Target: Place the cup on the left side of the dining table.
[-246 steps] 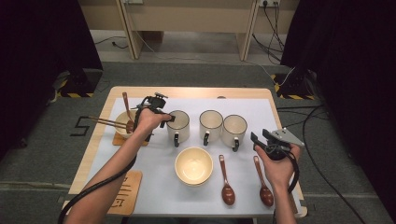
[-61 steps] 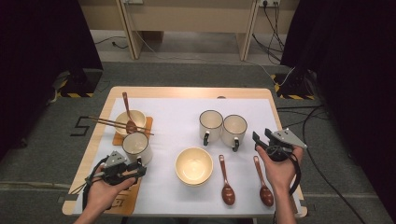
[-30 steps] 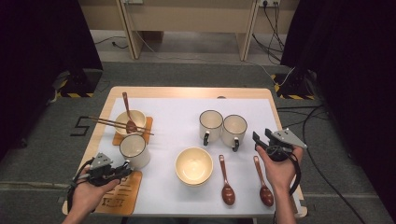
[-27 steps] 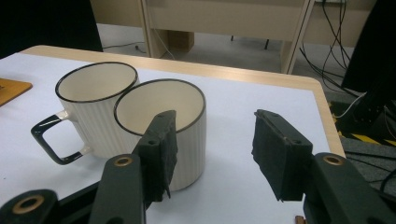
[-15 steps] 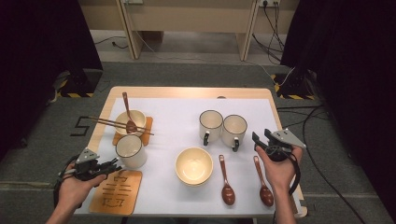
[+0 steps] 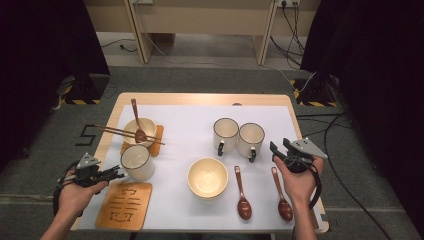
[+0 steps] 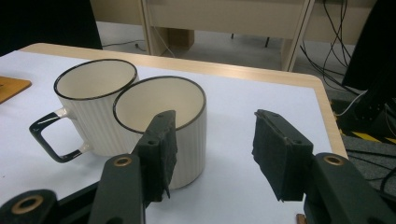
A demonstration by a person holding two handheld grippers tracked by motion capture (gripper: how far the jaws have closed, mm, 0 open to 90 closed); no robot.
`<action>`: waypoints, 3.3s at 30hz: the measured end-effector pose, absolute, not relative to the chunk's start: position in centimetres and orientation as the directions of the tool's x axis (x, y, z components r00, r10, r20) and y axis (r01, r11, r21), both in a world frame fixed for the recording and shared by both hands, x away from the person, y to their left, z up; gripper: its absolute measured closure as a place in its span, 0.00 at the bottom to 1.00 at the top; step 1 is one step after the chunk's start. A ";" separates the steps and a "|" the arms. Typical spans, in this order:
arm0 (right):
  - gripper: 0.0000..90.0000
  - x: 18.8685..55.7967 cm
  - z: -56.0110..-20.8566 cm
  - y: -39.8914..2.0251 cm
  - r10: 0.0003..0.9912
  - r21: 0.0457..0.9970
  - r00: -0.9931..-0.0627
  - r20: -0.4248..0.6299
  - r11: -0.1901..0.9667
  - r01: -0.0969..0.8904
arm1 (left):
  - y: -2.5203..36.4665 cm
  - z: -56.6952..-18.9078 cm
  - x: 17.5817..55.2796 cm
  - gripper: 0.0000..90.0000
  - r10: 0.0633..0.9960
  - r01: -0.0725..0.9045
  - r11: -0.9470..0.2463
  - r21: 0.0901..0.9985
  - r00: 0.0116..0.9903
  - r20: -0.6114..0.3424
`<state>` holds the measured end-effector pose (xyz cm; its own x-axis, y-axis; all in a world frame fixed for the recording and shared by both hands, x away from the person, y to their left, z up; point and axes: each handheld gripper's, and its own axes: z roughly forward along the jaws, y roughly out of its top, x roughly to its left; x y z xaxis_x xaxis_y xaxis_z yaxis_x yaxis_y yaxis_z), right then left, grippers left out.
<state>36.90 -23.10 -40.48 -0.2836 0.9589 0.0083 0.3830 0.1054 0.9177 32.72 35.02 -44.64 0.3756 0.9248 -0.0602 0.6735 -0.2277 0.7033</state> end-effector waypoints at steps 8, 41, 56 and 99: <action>0.55 36.9 -40.5 -23.1 0.959 0.915 -0.284 0.007 0.109 0.388 | 35.5 -44.8 33.8 0.88 0.934 0.675 -0.232 0.701 0.356 -0.033; 0.55 37.0 -40.5 -23.0 0.957 0.916 -0.290 0.003 0.114 0.386 | 34.9 -39.3 41.0 0.97 0.909 0.580 -0.206 0.788 0.411 -0.064; 0.55 37.0 -40.5 -23.0 0.959 0.914 -0.285 0.005 0.112 0.391 | 31.4 -41.2 44.2 0.99 0.877 0.639 -0.317 0.701 0.478 -0.039; 0.55 37.0 -40.7 -23.0 0.958 0.913 -0.286 0.009 0.108 0.393 | 30.1 -40.3 47.0 0.99 0.889 0.634 -0.312 0.707 0.458 -0.018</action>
